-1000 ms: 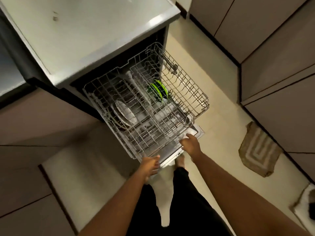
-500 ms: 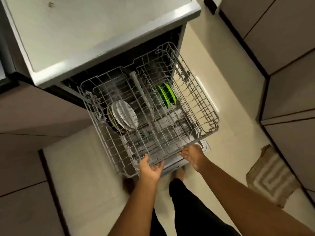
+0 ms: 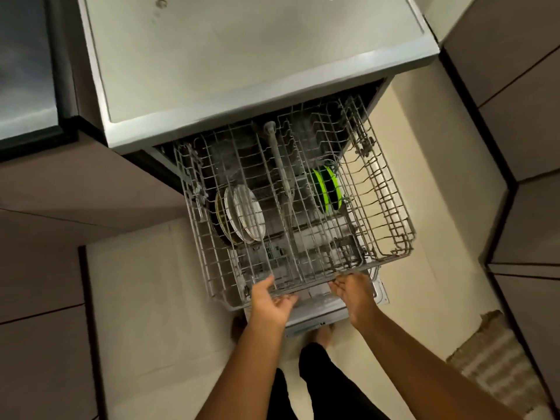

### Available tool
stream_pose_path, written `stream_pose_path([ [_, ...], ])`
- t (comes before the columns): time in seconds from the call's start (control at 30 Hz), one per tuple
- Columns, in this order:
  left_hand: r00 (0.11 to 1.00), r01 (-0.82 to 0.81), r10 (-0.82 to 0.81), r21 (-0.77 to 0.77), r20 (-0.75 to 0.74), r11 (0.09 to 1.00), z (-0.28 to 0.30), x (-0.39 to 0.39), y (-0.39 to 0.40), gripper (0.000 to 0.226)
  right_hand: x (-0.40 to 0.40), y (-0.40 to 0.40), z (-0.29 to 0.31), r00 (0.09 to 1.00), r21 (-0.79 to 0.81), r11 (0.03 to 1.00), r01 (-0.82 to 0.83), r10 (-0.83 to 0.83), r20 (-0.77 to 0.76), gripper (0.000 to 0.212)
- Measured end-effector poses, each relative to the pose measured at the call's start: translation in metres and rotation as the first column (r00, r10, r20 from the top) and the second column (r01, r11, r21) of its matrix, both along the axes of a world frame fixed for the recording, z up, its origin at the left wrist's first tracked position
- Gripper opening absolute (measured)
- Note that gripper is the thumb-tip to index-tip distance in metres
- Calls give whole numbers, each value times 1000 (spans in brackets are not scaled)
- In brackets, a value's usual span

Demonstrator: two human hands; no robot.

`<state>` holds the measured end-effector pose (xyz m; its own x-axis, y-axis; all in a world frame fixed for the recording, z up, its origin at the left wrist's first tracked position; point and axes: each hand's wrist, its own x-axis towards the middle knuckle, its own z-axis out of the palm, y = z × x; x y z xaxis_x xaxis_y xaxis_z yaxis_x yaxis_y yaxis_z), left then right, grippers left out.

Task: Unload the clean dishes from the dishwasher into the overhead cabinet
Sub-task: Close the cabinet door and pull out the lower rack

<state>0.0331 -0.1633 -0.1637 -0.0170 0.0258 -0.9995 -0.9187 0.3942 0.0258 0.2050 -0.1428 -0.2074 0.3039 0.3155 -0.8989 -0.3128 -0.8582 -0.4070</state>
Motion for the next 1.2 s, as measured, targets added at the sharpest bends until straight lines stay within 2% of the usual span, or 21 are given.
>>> stream_pose_path([
  [0.13,995,81,-77,56,-55,995,3,-21,41,41,-20,44,16,996,103,992,-75,79,-37,19],
  [0.23,996,84,-77,176,-50,981,10,-42,72,42,-43,90,17,991,155,980,-128,134,-29,18],
  [0.3,998,50,-42,229,-40,972,7,-58,92,44,-59,121,9,985,167,971,-172,170,21,16],
  [0.4,998,41,-30,241,-50,970,1,-74,116,42,-77,152,-8,973,127,967,-221,210,95,35],
  [0.53,999,39,-29,322,-36,946,0,-75,133,27,-88,163,-18,924,109,959,-262,217,314,34],
  [0.6,998,37,-20,358,-51,933,-2,-81,138,26,-92,166,-11,954,214,950,-228,174,245,20],
  [0.67,998,10,12,383,-56,924,-12,-91,149,23,-98,183,-2,987,291,946,-145,116,116,20],
  [0.73,999,19,3,414,-51,910,-15,-94,164,17,-101,208,2,1000,294,956,-11,12,0,17],
  [0.77,998,25,-1,430,-55,902,-16,-96,172,16,-105,220,4,999,295,956,-3,13,-32,19],
  [0.83,996,39,0,456,-85,889,-20,-101,189,20,-111,238,6,987,313,938,-146,158,-13,30],
  [0.93,993,57,7,521,-120,851,-32,-119,217,20,-120,258,14,923,348,859,-376,380,61,32],
  [1.07,986,69,33,582,-164,810,-36,-130,250,15,-120,291,12,883,378,808,-452,466,60,33],
  [1.2,979,74,69,650,-191,756,-39,-127,266,22,-115,312,1,860,386,817,-427,499,-104,60],
])
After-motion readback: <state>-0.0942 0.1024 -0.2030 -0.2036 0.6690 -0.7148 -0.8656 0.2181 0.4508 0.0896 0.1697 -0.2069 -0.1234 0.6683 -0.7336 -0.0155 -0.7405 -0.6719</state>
